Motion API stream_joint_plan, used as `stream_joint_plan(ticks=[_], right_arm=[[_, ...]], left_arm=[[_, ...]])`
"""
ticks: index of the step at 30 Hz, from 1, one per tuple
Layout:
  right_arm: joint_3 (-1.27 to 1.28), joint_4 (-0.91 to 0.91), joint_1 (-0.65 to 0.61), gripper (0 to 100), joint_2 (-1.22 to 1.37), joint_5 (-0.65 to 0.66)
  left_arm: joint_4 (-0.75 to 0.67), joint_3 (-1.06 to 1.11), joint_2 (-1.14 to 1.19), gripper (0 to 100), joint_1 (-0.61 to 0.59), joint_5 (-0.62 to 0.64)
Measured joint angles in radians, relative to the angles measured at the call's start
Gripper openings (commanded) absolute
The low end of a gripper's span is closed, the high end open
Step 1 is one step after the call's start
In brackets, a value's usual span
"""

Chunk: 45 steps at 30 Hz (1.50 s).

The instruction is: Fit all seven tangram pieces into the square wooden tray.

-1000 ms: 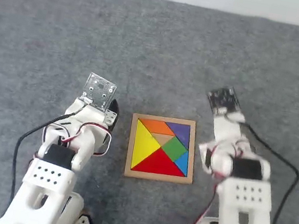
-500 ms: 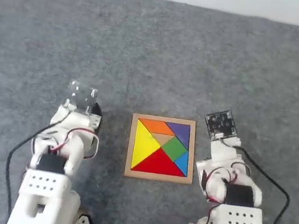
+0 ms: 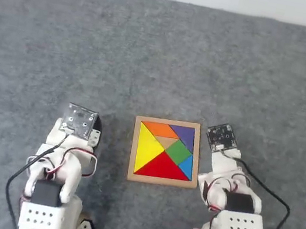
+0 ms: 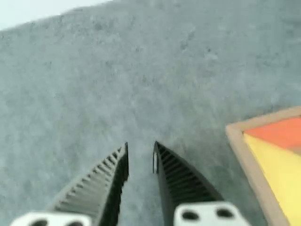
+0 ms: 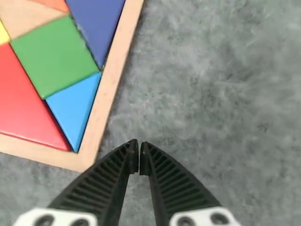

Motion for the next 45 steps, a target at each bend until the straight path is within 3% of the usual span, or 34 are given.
stream_joint_plan(ticks=[9, 45], right_arm=[[0.068, -0.114, 0.002, 1.7, 0.000, 0.000], [0.068, -0.115, 0.000, 1.7, 0.000, 0.000]], left_arm=[[0.026, 0.000, 0.021, 9, 0.000, -0.002], [0.049, 0.000, 0.021, 9, 0.000, -0.003]])
